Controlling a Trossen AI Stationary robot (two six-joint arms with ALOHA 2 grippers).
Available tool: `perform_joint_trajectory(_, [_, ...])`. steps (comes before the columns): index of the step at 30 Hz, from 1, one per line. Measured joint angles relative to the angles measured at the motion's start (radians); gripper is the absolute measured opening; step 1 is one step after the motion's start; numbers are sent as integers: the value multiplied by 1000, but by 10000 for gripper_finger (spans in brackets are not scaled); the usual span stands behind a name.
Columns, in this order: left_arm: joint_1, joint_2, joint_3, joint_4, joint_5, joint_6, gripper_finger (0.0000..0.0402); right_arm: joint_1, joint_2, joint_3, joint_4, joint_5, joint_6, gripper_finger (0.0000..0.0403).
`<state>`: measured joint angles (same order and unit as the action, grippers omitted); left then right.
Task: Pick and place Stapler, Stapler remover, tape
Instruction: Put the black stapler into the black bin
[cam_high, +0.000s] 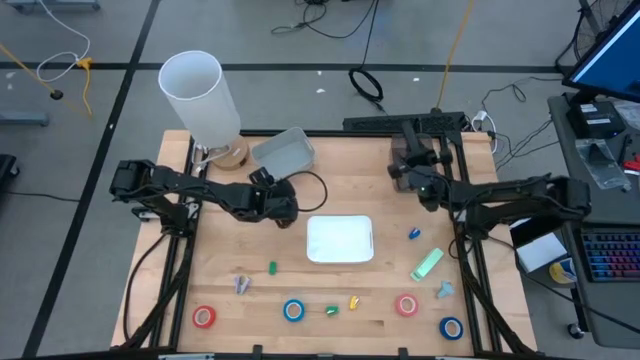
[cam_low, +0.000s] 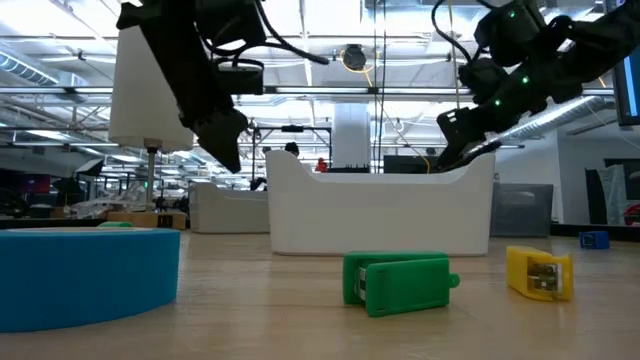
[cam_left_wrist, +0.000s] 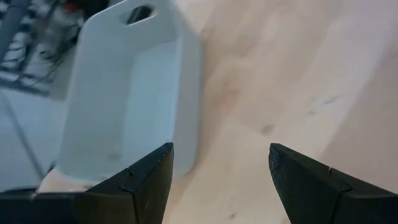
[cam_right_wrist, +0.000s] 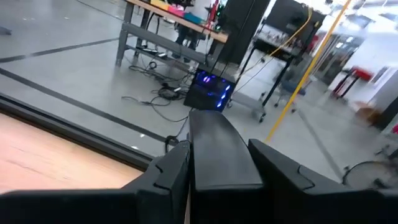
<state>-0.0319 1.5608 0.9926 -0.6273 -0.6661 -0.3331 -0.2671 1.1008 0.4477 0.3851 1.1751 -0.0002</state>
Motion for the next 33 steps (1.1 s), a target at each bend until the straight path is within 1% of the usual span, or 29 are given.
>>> perform_joint_trajectory(4, [0,0,0,63,60,62,265,-61,0,-4,-48,-99,99,132])
perform_joint_trajectory(6, [0,0,0,74,79,74,266,-84,0,-4,-86,-126,145,132])
perform_joint_trajectory(12, [0,0,0,74,99,77,260,-107,0,-4,-191,-133,258,131])
perform_joint_trajectory(18, [0,0,0,74,100,76,267,-107,0,-4,-270,-162,355,130])
perform_joint_trajectory(21, [0,0,0,74,100,76,268,-107,0,-4,-264,-174,356,130])
perform_joint_trajectory(28, [0,0,0,74,100,76,269,-82,-26,-4,-190,-192,284,129])
perform_joint_trajectory(31, [0,0,0,75,100,76,269,-56,-47,-4,-164,-182,251,129])
perform_joint_trajectory(33, [0,0,0,77,100,76,269,-34,-65,-4,-170,-156,243,129])
